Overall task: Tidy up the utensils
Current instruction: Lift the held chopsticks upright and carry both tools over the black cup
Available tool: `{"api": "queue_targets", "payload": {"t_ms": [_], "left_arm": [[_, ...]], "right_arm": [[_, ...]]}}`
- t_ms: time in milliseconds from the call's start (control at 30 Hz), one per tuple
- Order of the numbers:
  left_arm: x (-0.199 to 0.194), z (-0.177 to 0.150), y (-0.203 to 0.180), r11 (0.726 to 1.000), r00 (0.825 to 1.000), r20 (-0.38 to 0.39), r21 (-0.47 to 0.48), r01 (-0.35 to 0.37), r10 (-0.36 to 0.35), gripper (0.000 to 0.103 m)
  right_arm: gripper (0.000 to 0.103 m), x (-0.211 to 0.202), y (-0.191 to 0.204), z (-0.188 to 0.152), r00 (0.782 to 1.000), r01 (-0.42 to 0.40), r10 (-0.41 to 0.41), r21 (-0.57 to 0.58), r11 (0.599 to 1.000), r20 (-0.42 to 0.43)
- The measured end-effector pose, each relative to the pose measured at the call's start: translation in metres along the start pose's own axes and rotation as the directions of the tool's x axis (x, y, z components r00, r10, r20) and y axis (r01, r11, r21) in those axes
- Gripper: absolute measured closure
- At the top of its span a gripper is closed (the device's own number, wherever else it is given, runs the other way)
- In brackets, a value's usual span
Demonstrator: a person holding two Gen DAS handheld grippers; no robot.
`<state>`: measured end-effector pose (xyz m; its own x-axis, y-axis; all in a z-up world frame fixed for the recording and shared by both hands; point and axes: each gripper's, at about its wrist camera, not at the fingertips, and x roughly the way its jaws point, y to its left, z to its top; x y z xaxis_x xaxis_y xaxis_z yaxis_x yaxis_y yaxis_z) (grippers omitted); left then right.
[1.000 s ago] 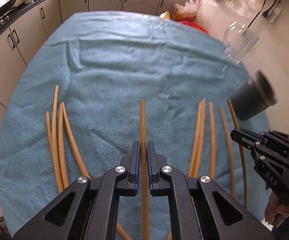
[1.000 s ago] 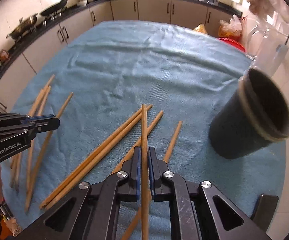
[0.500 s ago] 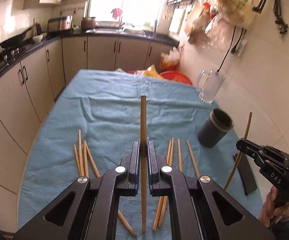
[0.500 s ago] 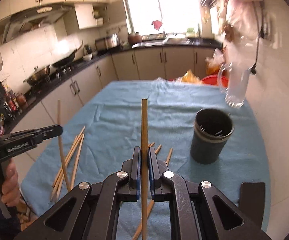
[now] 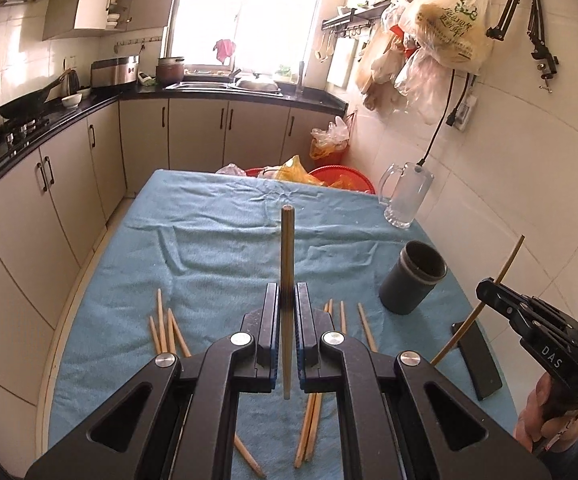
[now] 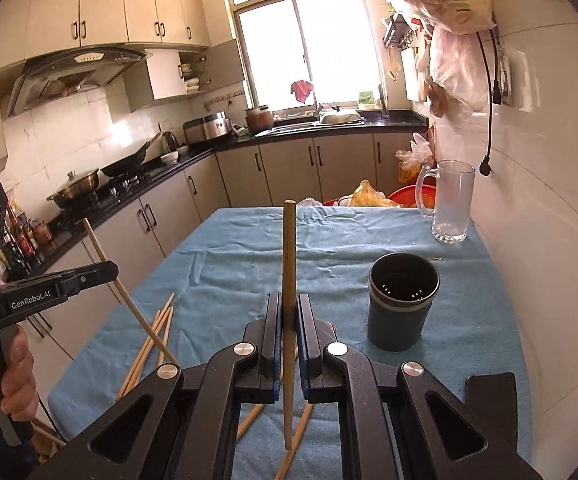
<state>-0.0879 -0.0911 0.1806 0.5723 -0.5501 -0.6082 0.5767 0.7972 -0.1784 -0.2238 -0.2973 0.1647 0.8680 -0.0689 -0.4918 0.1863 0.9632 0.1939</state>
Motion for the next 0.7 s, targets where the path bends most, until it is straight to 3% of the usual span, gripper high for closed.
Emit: {"api": "queue_targets", "payload": {"t_ms": [367,700], "left_arm": [[0.002,0.037,-0.042,0.997,0.999,0.013,0.053,0.050,-0.051,0.097],[0.010,0.089,-0.103,0.986,0.990,0.048,0.111,0.126,-0.131,0.097]], "right_arm": [[0.096,-0.020,-0.033,0.021,0.998,0.004,-0.010,0.091,0.996,0.066],[0.096,-0.037,-0.078,0.068,0.987,0.011,-0.042,0.197,0.980,0.154]]}}
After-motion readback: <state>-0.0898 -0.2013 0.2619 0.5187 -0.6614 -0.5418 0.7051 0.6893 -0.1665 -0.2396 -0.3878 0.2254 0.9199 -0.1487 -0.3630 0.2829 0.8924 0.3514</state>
